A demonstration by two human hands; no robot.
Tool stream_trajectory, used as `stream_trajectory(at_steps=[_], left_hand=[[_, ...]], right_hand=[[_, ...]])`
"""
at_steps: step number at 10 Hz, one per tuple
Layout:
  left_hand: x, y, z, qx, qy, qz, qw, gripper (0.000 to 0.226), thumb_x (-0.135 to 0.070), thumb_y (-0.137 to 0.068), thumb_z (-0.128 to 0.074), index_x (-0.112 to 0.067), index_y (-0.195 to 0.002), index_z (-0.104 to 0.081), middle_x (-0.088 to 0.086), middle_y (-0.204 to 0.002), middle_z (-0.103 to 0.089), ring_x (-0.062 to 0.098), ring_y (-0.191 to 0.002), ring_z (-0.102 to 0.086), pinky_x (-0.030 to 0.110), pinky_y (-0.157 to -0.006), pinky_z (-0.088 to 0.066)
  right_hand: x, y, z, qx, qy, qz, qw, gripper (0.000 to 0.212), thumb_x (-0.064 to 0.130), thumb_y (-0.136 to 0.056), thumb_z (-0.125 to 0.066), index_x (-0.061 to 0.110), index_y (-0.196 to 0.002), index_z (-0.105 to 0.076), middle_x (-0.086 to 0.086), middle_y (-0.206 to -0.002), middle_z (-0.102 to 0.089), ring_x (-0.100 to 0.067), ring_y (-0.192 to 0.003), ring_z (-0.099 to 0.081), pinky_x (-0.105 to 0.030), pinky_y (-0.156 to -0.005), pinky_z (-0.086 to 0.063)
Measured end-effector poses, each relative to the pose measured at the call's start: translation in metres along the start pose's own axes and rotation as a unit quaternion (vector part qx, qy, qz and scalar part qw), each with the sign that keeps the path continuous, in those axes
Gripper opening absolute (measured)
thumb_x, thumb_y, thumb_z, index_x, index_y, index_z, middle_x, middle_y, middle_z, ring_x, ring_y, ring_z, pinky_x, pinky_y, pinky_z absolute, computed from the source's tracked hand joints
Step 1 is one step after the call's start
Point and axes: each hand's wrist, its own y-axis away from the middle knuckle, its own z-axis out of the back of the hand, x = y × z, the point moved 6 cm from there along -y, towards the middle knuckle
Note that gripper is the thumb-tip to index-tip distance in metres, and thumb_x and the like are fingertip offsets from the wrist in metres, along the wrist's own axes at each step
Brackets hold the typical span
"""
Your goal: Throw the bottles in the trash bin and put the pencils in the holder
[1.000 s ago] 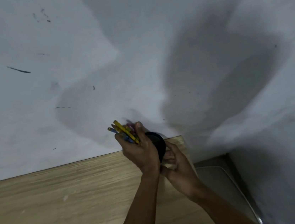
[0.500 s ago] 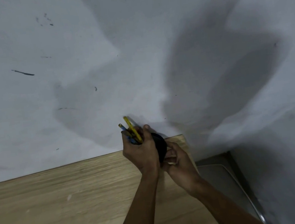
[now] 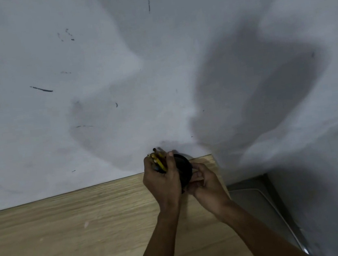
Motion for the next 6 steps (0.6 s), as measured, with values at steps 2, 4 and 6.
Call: stream_trajectory(at_steps=[2,4,6], left_hand=[[0.006,-0.002,0.0,0.057,-0.007,0.04,0.998,0.043,-0.027,-0.07,-0.082,-0.018,-0.1,-0.053,-0.01,-0.086,-0.065,0.002,-0.076,-0.064,0.013,-0.063,-0.05],[0.005,-0.003,0.008,0.12,-0.037,0.075,0.989,0.079,-0.043,-0.054,-0.089,-0.025,-0.114,-0.041,-0.008,-0.1,-0.061,0.001,-0.088,-0.06,0.015,-0.067,-0.046],[-0.024,0.0,0.031,0.16,-0.035,0.087,0.983,0.132,-0.044,-0.042,-0.094,-0.027,-0.147,-0.016,0.008,-0.136,-0.051,0.021,-0.119,-0.054,0.038,-0.102,-0.046]], right_hand=[[0.005,0.003,0.006,-0.009,0.02,-0.008,1.0,0.059,0.0,-0.071,-0.067,0.026,-0.122,-0.054,-0.004,-0.093,-0.061,-0.02,-0.087,-0.063,-0.029,-0.071,-0.05],[0.012,0.014,0.016,-0.034,0.021,-0.005,0.999,0.056,0.0,-0.077,-0.069,0.03,-0.122,-0.052,0.003,-0.094,-0.053,-0.018,-0.084,-0.059,-0.031,-0.071,-0.05],[0.042,0.046,0.03,-0.049,0.03,0.018,0.998,0.053,0.001,-0.08,-0.068,0.028,-0.122,-0.051,0.006,-0.097,-0.052,-0.014,-0.08,-0.058,-0.027,-0.063,-0.046]])
